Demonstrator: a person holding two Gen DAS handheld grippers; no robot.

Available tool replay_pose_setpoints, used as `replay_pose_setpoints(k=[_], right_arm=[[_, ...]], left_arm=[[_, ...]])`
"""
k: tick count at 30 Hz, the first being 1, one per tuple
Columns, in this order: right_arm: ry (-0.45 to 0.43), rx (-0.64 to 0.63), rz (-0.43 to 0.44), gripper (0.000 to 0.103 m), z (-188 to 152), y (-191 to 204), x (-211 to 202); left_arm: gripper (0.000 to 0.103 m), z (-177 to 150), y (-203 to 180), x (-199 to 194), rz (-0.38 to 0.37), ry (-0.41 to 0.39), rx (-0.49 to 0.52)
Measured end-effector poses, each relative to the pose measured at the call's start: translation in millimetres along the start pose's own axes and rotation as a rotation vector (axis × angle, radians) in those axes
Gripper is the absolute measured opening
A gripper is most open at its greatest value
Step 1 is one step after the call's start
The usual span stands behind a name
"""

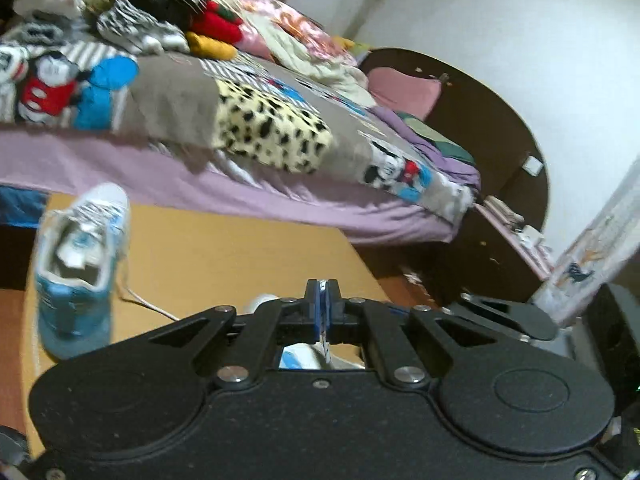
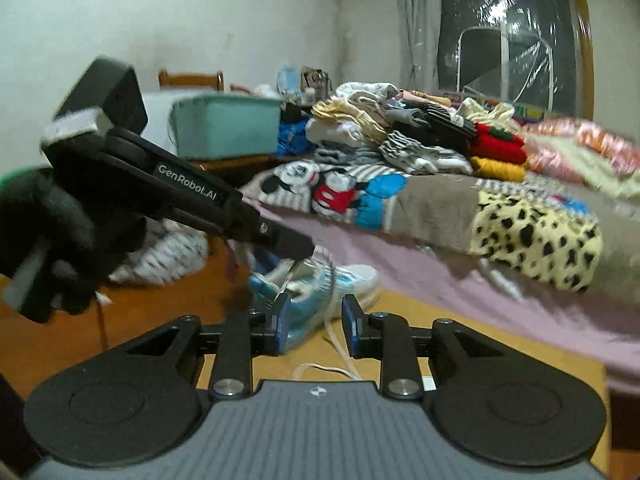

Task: Lace up shoes with both hands

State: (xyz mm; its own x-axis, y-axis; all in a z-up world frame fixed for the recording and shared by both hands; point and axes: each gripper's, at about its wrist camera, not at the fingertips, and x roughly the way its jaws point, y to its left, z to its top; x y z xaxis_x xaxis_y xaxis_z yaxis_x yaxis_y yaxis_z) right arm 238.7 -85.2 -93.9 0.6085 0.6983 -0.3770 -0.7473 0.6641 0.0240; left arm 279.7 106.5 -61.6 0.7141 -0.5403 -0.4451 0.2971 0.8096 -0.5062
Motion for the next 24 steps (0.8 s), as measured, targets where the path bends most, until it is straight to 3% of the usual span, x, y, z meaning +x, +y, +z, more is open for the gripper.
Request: replay_pose_setpoints(k=[6, 8, 14, 16, 18, 20, 24], right_arm=[[0.042, -0.106, -0.073, 0.029, -5.1, 8.2, 8.7], [0.056, -0.14, -0.096, 0.029, -6.9, 10.9, 11.5], [0.047, -0.145, -0.066, 0.028, -11.2, 9.8, 12.7], [0.046, -0.118, -0.031, 0.017, -11.1, 8.7, 13.2], [0.049, -0.042, 0.005, 0.005, -11.2, 2.3, 14.3], [0.055, 0.071, 0.034, 0.005, -11.6, -7.9, 15.4], [0.096, 0.47, 0.003, 0.005, -24.8, -51.9, 20.4]], left_arm=[[0.0, -10.3, -1.2, 7.7, -0.103, 0.067, -0.045], [0.0, -11.7, -4.7, 7.3, -0.095, 0.085, -0.008], [0.0, -13.3, -9.8, 4.3, -0.13, 0.106, 0.045], [0.0, -12.7, -9.2, 2.3, -0.117, 0.093, 0.05], [0.0, -10.9, -6.5, -0.6, -0.095, 0.069, 0.04], [0.001, -8.3, -3.0, -5.5, -0.067, 0.04, 0.031], [0.001, -6.8, 1.6, -8.5, -0.056, 0.032, 0.021]])
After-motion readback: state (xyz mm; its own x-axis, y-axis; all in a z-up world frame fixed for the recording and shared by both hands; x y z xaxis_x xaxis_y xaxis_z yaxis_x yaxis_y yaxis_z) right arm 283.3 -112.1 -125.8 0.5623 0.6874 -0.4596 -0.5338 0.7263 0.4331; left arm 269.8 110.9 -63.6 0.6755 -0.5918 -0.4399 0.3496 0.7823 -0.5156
